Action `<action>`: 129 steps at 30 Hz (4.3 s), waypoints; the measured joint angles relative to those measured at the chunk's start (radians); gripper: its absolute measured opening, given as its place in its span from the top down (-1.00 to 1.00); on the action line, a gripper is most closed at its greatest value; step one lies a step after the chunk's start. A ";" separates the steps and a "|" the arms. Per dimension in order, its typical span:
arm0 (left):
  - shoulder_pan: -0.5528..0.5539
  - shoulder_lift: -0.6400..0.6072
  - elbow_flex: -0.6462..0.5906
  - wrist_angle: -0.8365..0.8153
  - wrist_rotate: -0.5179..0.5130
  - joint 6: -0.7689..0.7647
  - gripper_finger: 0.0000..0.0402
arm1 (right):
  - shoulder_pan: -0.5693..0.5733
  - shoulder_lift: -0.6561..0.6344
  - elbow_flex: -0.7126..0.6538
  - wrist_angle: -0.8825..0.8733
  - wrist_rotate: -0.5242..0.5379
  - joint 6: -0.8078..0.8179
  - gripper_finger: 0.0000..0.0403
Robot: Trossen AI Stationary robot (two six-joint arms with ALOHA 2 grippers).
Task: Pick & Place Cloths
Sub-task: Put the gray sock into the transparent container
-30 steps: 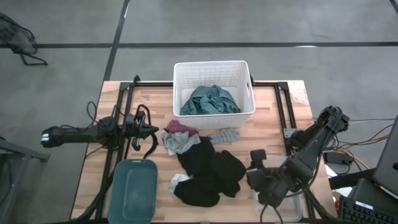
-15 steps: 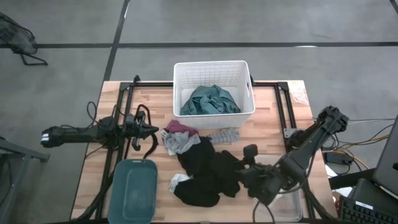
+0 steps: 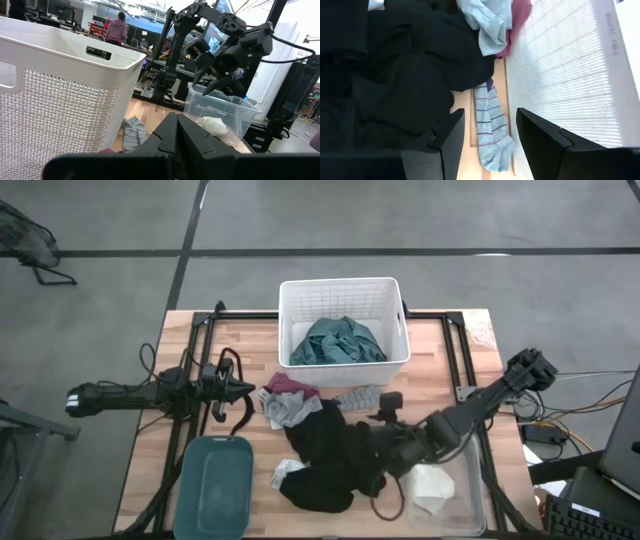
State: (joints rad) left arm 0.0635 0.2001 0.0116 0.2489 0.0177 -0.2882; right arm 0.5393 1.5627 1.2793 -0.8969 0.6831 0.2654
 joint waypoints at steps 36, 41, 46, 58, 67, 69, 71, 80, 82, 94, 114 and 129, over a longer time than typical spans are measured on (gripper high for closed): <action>0.000 0.000 0.000 -0.005 0.000 0.000 0.94 | -0.274 0.060 -0.392 0.588 -0.130 0.057 0.08; 0.000 0.001 0.000 -0.009 0.000 0.000 0.94 | -0.310 0.140 -0.385 0.594 -0.075 0.175 0.03; 0.000 0.001 0.000 -0.013 0.000 0.000 0.94 | -0.350 0.189 -0.382 0.598 -0.074 0.229 0.00; 0.000 0.001 0.000 -0.013 0.000 0.000 0.94 | -0.406 0.263 -0.379 0.610 -0.129 0.235 0.24; 0.000 0.001 0.000 -0.012 0.000 0.000 0.94 | -0.401 0.258 -0.379 0.624 -0.210 0.203 0.80; 0.000 0.001 0.000 -0.012 0.000 0.000 0.94 | -0.391 0.257 -0.380 0.623 -0.212 0.186 0.92; 0.000 0.001 0.000 -0.012 0.000 0.000 0.94 | -0.382 0.256 -0.380 0.622 -0.210 0.173 0.93; 0.000 0.001 0.000 -0.012 0.000 0.000 0.94 | -0.357 0.190 -0.377 0.600 -0.205 0.125 0.96; 0.000 0.001 0.000 -0.012 0.000 0.000 0.94 | -0.339 0.159 -0.377 0.592 -0.201 0.122 0.96; 0.000 0.001 0.000 -0.012 0.000 0.000 0.94 | -0.208 -0.121 -0.375 0.560 -0.188 0.067 0.96; 0.000 0.001 0.000 -0.019 0.000 0.000 0.94 | 0.163 -0.648 -0.374 0.452 -0.229 0.045 0.96; 0.000 0.001 0.000 -0.019 0.000 0.000 0.94 | 0.462 -0.670 -0.374 0.232 -0.308 0.264 0.96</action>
State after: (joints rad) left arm 0.0635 0.2008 0.0116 0.2298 0.0176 -0.2882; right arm 1.0008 0.8926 0.9051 -0.6647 0.3750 0.5290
